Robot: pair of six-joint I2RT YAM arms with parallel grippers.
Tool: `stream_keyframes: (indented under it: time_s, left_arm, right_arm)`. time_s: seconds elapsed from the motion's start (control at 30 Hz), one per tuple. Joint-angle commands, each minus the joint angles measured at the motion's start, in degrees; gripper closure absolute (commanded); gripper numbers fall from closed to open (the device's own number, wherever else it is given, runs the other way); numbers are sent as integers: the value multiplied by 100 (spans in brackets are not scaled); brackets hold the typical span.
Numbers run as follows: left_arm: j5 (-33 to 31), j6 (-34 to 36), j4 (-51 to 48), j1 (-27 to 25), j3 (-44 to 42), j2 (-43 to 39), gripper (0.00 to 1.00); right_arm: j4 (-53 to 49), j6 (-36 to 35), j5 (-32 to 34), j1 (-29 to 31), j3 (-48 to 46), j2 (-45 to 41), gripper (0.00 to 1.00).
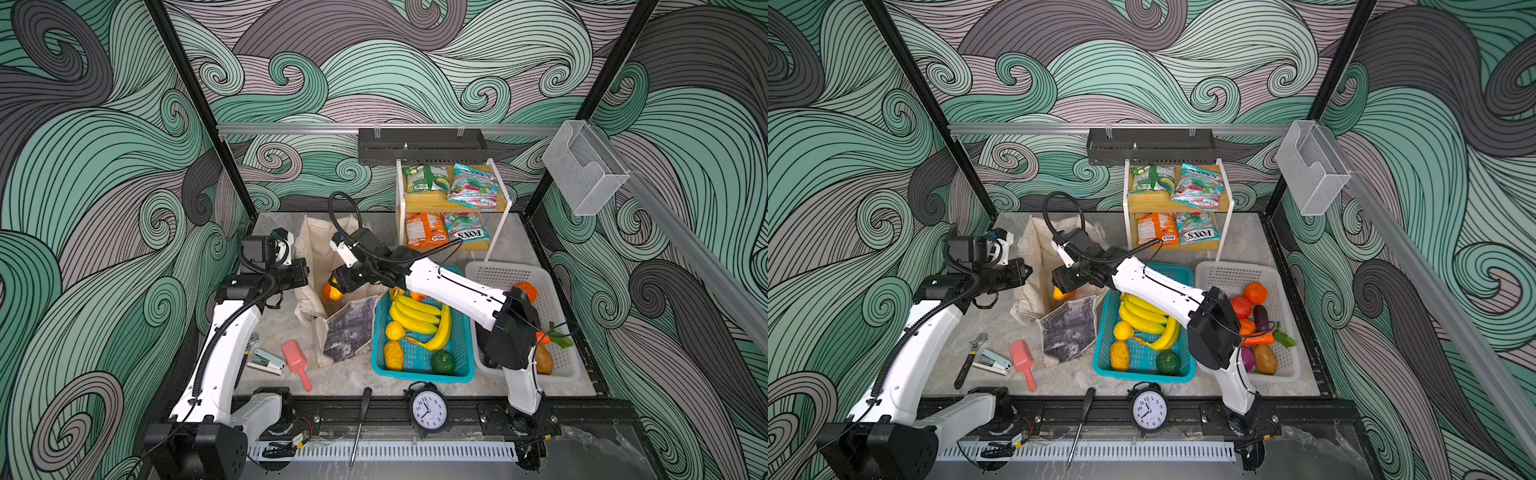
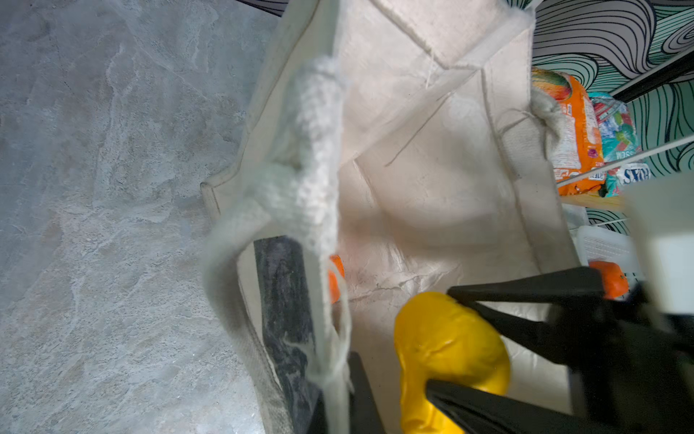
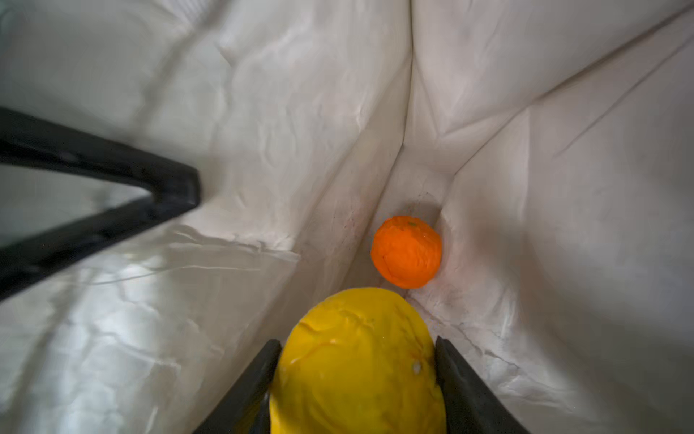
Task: Place the food into the grocery bag and tie it
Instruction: 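Lift the yellow pear with the right gripper over the tote bag, then lower the pear into the tote and open the right gripper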
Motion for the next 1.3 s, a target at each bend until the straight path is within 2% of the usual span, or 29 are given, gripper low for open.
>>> stream_keyframes:
  time_s: [0.0, 0.17, 0.23, 0.33, 0.5, 0.77, 1.03, 1.17, 1.27]
  left_arm:
    - [5, 82, -2, -42, 21, -16, 100]
    - [22, 72, -16, -41, 21, -7, 100]
    - [23, 86, 5, -42, 13, -16, 100]
    - [-14, 88, -13, -41, 21, 23, 100]
    - [103, 59, 13, -42, 3, 54, 100]
    - [41, 66, 10, -41, 2, 62, 100]
    - [50, 49, 26, -41, -14, 54, 100]
    - [23, 50, 24, -41, -14, 45, 100]
    - [19, 52, 26, -41, -14, 36, 100]
  right_arm:
    - [-101, 224, -311, 28, 208, 257, 40]
    - [-46, 295, 84, 43, 467, 803, 41]
    - [211, 398, 349, 63, 308, 872, 41]
    - [631, 516, 372, 76, 92, 974, 41]
    - [615, 573, 517, 166, 504, 1420, 41]
    - [664, 908, 1173, 221, 926, 2279, 41]
    - [578, 978, 1218, 223, 972, 2592, 30]
    - [603, 987, 1240, 218, 890, 2547, 29]
    - [535, 980, 1238, 221, 898, 2437, 18]
